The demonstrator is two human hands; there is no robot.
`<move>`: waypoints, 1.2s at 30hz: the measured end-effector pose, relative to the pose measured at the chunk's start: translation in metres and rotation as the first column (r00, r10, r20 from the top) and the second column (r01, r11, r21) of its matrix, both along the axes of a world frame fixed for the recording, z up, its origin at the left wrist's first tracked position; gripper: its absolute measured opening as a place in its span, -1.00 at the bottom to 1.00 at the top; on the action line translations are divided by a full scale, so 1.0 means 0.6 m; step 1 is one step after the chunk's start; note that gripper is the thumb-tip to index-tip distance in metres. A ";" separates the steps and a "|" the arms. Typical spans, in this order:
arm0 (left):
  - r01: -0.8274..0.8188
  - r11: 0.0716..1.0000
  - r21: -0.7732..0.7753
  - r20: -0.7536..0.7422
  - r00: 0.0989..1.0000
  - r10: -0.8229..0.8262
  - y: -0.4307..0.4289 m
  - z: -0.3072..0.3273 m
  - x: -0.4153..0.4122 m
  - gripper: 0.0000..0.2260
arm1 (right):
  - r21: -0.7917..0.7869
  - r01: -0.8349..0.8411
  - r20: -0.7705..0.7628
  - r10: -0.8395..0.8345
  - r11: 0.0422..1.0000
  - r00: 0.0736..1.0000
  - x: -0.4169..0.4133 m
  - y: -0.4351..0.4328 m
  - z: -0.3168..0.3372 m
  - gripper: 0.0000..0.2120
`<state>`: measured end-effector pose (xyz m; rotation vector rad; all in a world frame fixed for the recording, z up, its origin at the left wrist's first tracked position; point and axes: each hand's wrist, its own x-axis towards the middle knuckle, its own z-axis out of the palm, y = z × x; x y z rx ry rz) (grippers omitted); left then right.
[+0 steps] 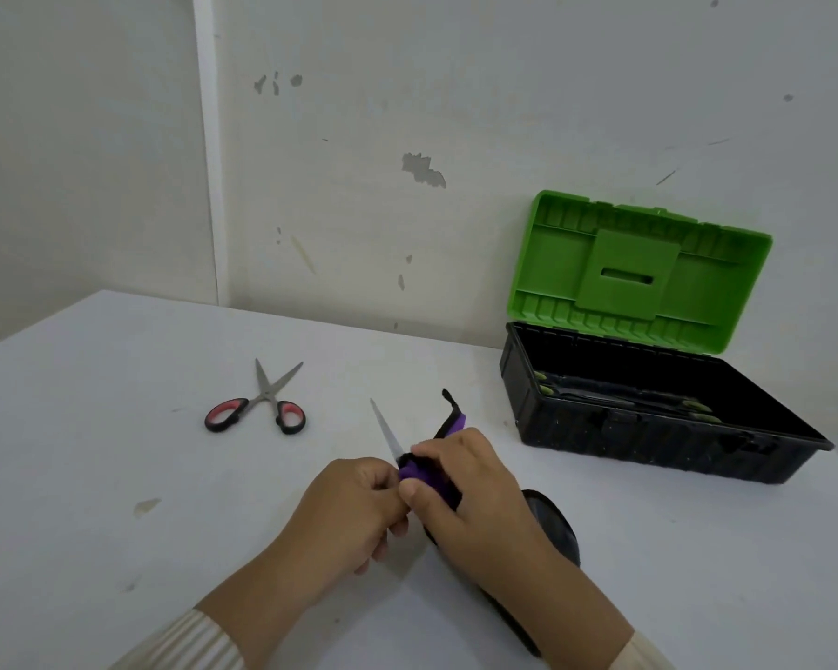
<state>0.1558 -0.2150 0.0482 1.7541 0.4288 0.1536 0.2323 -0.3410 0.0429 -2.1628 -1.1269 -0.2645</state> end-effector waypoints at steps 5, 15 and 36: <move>0.019 1.000 0.009 0.007 1.000 -0.019 -0.001 -0.002 0.001 -0.74 | 0.094 0.082 0.082 -0.090 0.992 0.993 0.017 -0.001 -0.003 -0.87; 0.009 1.000 0.008 0.005 1.000 -0.009 0.002 0.005 -0.002 -0.71 | 0.128 0.082 0.065 -0.091 0.988 0.994 0.022 -0.005 -0.008 -0.87; 0.057 0.998 -0.038 -0.017 0.998 -0.058 0.008 0.006 -0.002 -0.78 | 0.187 0.043 0.097 -0.062 0.981 0.993 0.011 -0.022 0.017 -0.85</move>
